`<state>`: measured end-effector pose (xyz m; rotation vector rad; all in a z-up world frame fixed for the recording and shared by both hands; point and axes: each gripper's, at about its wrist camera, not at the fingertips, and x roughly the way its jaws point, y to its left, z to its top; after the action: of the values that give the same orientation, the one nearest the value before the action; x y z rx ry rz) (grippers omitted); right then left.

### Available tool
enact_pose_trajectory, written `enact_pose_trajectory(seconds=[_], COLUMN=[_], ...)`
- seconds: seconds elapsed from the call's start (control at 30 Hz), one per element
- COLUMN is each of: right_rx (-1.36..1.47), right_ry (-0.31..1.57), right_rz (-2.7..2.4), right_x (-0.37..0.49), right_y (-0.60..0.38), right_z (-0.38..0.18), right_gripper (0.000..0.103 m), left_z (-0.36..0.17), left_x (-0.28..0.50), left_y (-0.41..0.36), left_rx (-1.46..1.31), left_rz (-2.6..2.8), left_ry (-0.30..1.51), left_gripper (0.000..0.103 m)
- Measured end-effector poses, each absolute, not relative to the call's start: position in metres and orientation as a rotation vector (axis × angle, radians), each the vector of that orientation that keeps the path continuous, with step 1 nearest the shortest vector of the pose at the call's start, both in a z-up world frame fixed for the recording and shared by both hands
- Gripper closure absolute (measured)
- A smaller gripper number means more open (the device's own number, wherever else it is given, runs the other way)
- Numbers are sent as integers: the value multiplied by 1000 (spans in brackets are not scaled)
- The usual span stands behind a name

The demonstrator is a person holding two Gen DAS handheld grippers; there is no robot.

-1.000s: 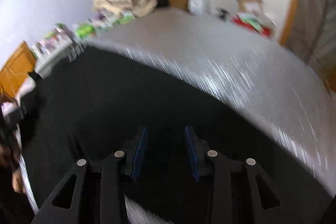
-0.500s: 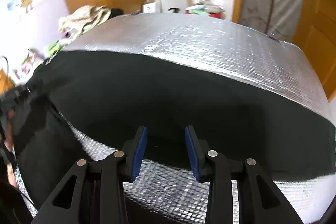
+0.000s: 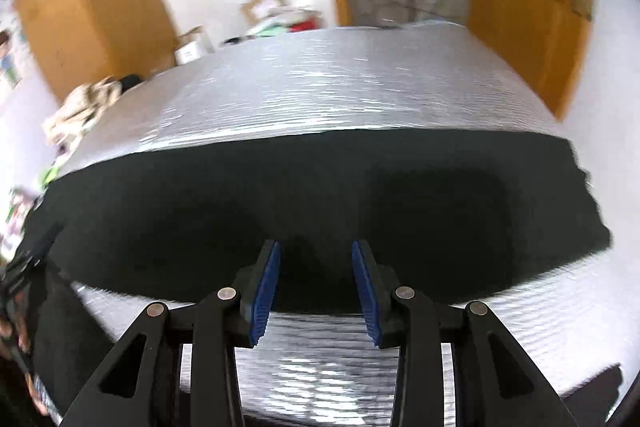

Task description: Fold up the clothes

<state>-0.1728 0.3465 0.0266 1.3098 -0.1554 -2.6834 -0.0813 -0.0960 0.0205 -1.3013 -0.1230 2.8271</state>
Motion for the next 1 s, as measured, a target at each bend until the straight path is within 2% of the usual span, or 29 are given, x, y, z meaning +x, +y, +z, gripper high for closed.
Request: enact_pose_trajectory(seconds=[0.23, 0.4, 0.67, 0.8, 1.0], right_rx=[1325, 1348, 1105, 1074, 936], right_ry=[-235, -243, -364, -348, -224], right_rz=[-2773, -2779, -2662, -2560, -2537], right_x=[-196, -193, -133, -112, -73], right_y=[395, 382, 355, 335, 318], right_z=[24, 35, 71, 79, 117], right_gripper=[66, 64, 64, 64, 64], left_z=[22, 29, 40, 36, 29], left_x=[-77, -64, -24, -17, -19], left_y=[-92, -94, -111, -115, -113], left_rx=[-1306, -1290, -1241, -1267, -1303], left_rz=[2839, 2852, 2941, 2972, 2975], left_ry=[-78, -86, -145, -184, -166], left_gripper=[81, 82, 82, 82, 82])
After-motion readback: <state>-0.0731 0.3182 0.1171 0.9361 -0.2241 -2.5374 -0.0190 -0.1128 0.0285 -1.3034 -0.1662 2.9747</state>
